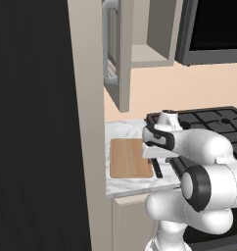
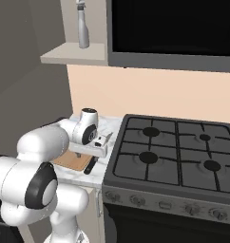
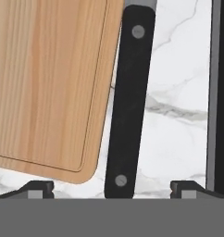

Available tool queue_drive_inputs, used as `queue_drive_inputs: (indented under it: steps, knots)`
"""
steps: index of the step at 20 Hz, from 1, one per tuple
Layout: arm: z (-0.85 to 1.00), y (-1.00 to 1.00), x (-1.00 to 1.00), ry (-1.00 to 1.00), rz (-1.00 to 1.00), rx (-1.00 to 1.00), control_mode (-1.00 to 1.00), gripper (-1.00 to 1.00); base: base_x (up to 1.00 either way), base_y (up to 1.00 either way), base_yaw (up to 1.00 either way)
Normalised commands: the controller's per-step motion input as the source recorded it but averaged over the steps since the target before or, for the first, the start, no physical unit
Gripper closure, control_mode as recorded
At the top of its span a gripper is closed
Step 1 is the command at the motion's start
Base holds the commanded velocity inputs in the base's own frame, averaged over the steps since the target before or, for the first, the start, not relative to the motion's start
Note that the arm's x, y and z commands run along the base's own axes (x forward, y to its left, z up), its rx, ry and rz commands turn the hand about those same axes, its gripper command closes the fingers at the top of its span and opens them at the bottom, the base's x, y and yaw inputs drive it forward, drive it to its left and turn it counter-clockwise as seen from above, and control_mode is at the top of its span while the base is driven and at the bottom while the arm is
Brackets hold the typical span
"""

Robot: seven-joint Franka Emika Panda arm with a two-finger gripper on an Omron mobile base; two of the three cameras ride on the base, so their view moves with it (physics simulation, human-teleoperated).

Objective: Move the cutting board and knife to the sink. Then move spray from the cabinet to the counter.

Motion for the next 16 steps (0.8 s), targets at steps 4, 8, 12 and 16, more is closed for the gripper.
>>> queue_drive_inputs:
  steps: [4, 8, 12, 16]
  knots:
    - [-0.10, -0.02, 0.00, 0.00, 0.00, 0.01, -1.00, -1.00, 0.00, 0.00, 0.00]
    - [0.00, -0.15, 0.00, 0.00, -0.02, 0.03, -1.00, -1.00, 0.00, 0.00, 0.00]
    - [0.00, -0.06, 0.00, 0.00, -0.02, 0.00, -1.00, -1.00, 0.00, 0.00, 0.00]
    - [-0.07, 0.00, 0.00, 0.00, 0.00, 0.00, -1.00, -1.00, 0.00, 0.00, 0.00]
